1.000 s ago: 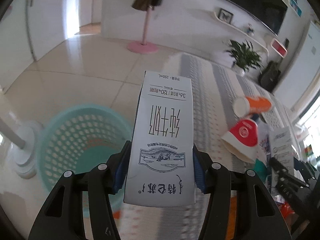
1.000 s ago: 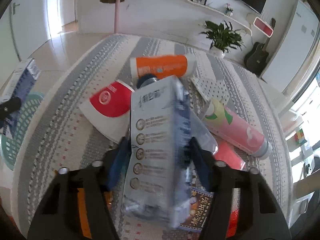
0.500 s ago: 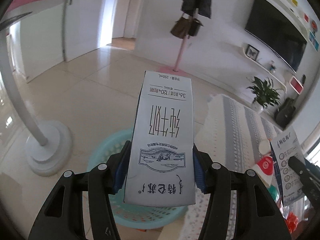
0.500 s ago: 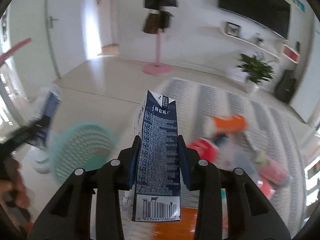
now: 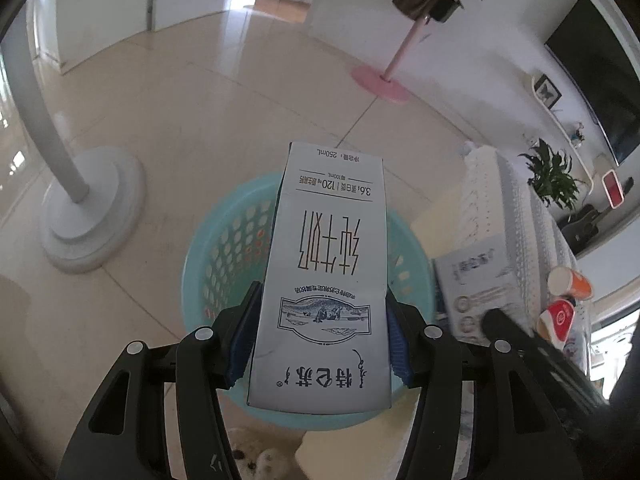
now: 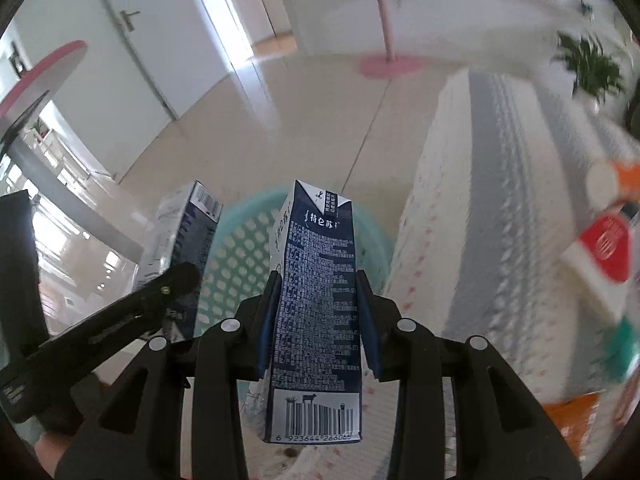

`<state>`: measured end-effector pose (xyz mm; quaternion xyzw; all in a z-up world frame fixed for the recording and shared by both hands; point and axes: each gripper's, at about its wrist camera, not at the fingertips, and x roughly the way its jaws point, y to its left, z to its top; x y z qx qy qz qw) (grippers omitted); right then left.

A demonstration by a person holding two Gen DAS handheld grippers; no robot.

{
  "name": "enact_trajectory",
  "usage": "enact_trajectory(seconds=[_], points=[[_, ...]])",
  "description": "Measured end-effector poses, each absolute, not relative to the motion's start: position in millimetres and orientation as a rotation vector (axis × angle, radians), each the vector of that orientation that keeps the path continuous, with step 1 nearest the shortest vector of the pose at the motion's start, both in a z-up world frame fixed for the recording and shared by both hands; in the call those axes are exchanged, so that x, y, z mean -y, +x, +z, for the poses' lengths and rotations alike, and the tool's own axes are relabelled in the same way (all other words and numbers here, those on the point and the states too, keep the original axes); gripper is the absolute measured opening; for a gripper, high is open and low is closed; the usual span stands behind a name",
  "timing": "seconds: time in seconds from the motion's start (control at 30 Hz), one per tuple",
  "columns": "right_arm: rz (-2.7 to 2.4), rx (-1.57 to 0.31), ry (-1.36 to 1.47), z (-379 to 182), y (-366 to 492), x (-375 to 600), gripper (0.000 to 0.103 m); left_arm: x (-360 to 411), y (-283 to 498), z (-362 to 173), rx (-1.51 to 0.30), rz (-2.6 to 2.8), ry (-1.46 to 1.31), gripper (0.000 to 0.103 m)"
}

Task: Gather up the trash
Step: 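Carry the milk carton over the teal basket and release it with the right gripper, then grasp the orange snack bag with the left gripper while the right gripper grasps the red plastic bag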

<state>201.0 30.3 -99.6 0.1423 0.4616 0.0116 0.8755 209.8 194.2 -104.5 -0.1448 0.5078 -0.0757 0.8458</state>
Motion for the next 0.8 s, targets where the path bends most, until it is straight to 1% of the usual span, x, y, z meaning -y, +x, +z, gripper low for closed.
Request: enact_trajectory(seconds=[0.17,0.47,0.67,0.73,0.8], points=[[0.023,-0.977,0.316,-107,202,-30,0.035,-197,206,-108,-1.076,-0.157,-0.294,0.058],[0.016,-0.949,0.352,-99,182,-12,0.035,-190,196,-82,-0.993,-0.168,-0.267,0.059],[-0.018,-0.873,0.325,-68,144,8,0.035,-160,174,-46,-0.911,-0.252,-0.204,0.059],[-0.041,-0.833,0.302,-48,129,23,0.035,-142,163,-31,-0.885,-0.293,-0.165,0.061],[-0.066,-0.789,0.269,-30,110,37,0.035,-124,150,-18,-0.866,-0.338,-0.138,0.066]])
